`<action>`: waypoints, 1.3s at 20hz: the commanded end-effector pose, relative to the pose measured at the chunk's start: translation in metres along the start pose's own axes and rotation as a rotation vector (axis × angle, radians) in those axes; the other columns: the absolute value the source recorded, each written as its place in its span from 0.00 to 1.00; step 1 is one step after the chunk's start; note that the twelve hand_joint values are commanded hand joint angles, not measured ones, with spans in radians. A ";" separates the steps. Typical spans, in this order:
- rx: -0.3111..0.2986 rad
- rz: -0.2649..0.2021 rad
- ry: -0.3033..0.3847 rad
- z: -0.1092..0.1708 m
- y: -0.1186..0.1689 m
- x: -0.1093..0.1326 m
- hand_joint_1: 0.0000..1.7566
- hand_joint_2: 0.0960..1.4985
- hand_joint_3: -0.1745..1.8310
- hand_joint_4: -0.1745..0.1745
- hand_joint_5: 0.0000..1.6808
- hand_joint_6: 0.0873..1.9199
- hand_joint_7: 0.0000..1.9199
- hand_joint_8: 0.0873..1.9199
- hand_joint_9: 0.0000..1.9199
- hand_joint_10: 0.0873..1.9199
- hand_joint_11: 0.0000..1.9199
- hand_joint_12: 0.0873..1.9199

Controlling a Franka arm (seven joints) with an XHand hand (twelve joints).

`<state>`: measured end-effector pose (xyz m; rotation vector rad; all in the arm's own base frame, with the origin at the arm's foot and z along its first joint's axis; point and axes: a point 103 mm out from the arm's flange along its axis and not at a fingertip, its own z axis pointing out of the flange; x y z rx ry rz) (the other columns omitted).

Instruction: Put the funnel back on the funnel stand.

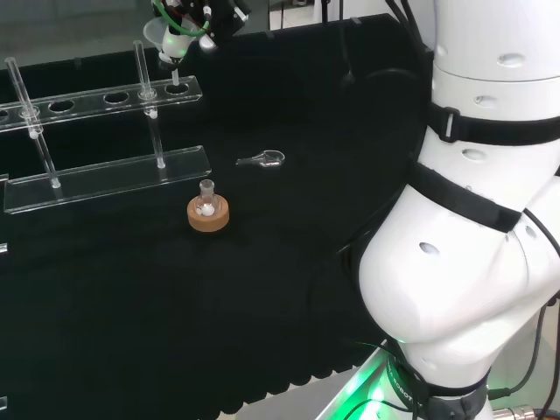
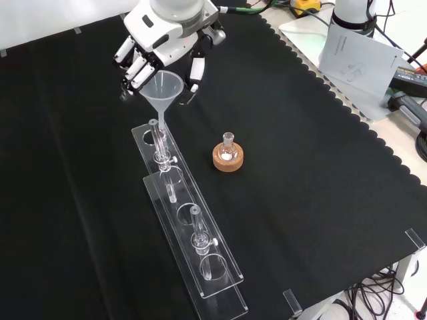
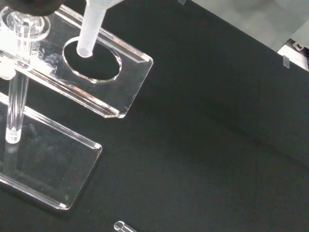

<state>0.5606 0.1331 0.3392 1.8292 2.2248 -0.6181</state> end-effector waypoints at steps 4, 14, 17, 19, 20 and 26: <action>0.013 -0.010 0.005 0.007 0.008 -0.001 0.41 0.47 0.32 0.37 0.31 0.00 0.32 0.34 0.61 0.27 0.27 0.65; 0.037 -0.039 0.003 0.024 0.023 0.013 0.41 0.47 0.32 0.36 0.31 0.00 0.32 0.34 0.61 0.27 0.27 0.65; 0.046 -0.043 -0.002 0.028 0.026 0.017 0.41 0.47 0.32 0.36 0.31 0.00 0.32 0.34 0.61 0.27 0.27 0.65; 0.056 -0.043 -0.004 0.032 0.029 0.018 0.41 0.47 0.32 0.36 0.31 0.00 0.32 0.34 0.61 0.27 0.27 0.65; 0.062 -0.044 -0.005 0.034 0.030 0.019 0.41 0.47 0.32 0.36 0.31 0.00 0.32 0.34 0.61 0.27 0.27 0.65; 0.090 -0.044 0.000 0.044 0.033 0.020 0.41 0.47 0.32 0.37 0.32 0.00 0.32 0.34 0.58 0.25 0.27 0.65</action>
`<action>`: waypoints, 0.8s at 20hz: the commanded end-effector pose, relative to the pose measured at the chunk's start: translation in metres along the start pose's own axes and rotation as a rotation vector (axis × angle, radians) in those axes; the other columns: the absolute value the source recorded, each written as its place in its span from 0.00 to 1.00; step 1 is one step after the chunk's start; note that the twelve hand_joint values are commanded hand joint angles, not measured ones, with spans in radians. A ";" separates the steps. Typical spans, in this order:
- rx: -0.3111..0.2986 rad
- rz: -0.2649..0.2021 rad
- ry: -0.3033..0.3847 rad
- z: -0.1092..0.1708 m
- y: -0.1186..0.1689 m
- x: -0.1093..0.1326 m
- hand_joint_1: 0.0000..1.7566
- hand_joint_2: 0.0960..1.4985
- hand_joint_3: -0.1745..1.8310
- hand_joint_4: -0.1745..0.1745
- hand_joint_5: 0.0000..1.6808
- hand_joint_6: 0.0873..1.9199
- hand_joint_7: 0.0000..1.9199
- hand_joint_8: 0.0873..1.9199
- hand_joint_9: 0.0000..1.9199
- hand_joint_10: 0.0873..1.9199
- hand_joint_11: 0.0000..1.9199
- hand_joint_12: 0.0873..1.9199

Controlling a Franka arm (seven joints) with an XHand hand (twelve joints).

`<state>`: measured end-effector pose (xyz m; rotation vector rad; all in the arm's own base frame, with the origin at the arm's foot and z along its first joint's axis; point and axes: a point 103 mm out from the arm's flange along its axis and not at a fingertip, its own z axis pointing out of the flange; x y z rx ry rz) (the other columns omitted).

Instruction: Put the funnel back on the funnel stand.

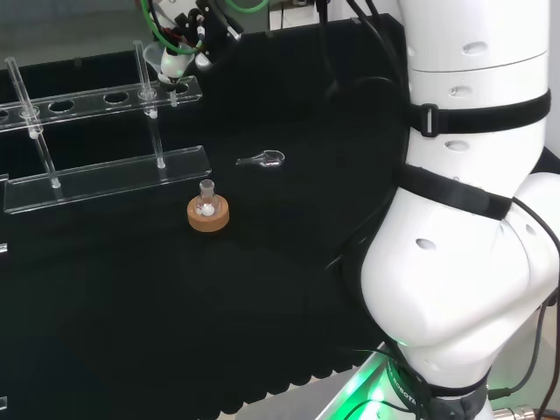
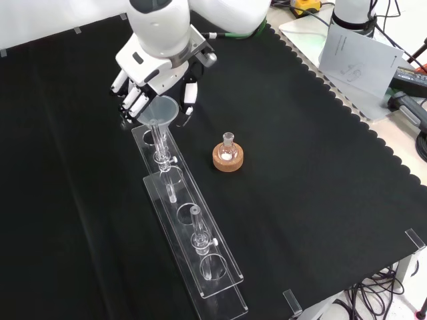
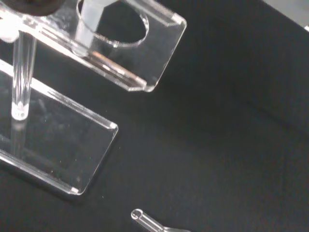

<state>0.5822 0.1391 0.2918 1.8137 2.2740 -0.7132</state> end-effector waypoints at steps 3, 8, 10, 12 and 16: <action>0.034 -0.010 0.020 0.010 0.001 -0.001 0.39 0.46 0.32 0.38 0.32 0.00 0.30 0.34 0.51 0.24 0.26 0.66; 0.048 -0.033 0.047 0.010 -0.005 0.000 0.33 0.42 0.27 0.38 0.27 0.00 0.14 0.35 0.29 0.29 0.20 0.69; 0.071 -0.042 0.042 0.009 -0.008 0.001 0.29 0.41 0.24 0.38 0.22 0.00 0.07 0.34 0.22 0.33 0.16 0.71; 0.079 -0.044 0.040 0.007 -0.013 0.001 0.27 0.40 0.21 0.38 0.19 0.00 0.03 0.33 0.17 0.35 0.14 0.72; 0.063 -0.033 0.041 0.000 -0.028 -0.003 0.25 0.41 0.18 0.37 0.15 0.00 0.00 0.30 0.12 0.38 0.11 0.73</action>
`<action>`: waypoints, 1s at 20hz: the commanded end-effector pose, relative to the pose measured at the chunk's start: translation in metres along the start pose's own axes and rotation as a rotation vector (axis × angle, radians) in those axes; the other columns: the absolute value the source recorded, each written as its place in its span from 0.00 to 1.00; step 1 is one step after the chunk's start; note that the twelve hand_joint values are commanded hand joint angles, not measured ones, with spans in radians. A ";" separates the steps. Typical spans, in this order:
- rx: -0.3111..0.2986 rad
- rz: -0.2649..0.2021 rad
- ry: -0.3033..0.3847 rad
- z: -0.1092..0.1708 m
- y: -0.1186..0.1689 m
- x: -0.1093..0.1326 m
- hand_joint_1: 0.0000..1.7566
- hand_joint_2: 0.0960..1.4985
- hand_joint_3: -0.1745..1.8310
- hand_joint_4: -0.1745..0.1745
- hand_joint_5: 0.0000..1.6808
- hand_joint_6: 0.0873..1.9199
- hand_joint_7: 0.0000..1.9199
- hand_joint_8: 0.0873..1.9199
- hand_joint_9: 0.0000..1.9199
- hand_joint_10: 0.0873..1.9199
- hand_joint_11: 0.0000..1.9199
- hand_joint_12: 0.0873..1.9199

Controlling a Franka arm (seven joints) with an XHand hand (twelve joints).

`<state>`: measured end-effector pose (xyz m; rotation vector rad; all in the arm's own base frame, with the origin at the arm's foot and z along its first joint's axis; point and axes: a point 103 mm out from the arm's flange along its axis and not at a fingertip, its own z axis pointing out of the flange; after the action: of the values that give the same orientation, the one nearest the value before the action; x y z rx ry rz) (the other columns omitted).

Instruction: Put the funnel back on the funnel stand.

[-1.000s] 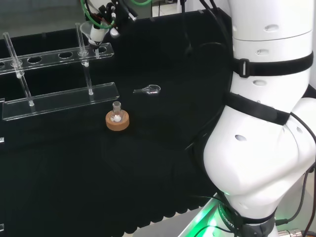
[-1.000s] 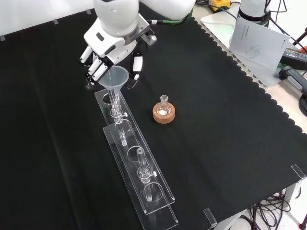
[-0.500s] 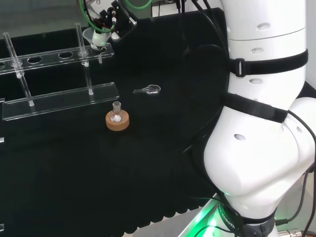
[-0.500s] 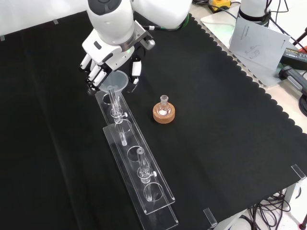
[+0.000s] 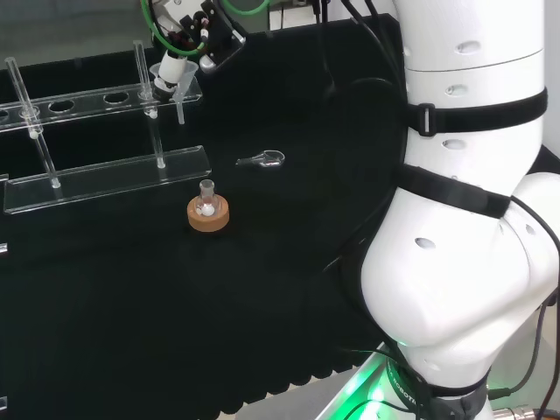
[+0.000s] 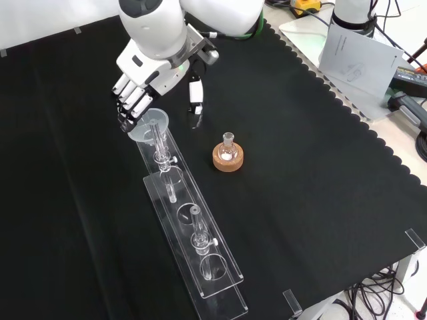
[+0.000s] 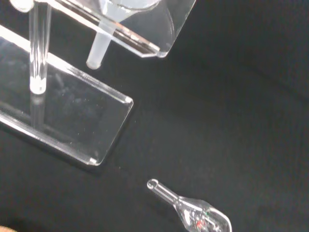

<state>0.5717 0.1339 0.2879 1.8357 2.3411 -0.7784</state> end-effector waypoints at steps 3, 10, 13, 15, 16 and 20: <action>-0.042 0.021 0.014 -0.012 -0.036 -0.009 0.25 0.41 0.18 0.37 0.15 0.00 0.00 0.30 0.11 0.38 0.10 0.73; -0.107 0.092 0.068 -0.021 -0.083 -0.032 0.25 0.42 0.17 0.36 0.16 0.00 0.01 0.30 0.11 0.38 0.10 0.73; -0.128 0.119 0.090 -0.021 -0.104 -0.040 0.25 0.42 0.17 0.36 0.16 0.00 0.02 0.31 0.12 0.38 0.10 0.73; -0.138 0.134 0.103 -0.020 -0.116 -0.044 0.25 0.43 0.17 0.36 0.17 0.00 0.02 0.31 0.12 0.38 0.10 0.73; -0.140 0.143 0.107 -0.020 -0.121 -0.045 0.26 0.43 0.17 0.35 0.17 0.00 0.02 0.31 0.13 0.38 0.10 0.73; -0.143 0.173 0.130 -0.015 -0.139 -0.049 0.26 0.44 0.17 0.35 0.18 0.00 0.03 0.32 0.14 0.37 0.11 0.72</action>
<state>0.4855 0.0926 0.3595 1.9443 2.2550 -0.5649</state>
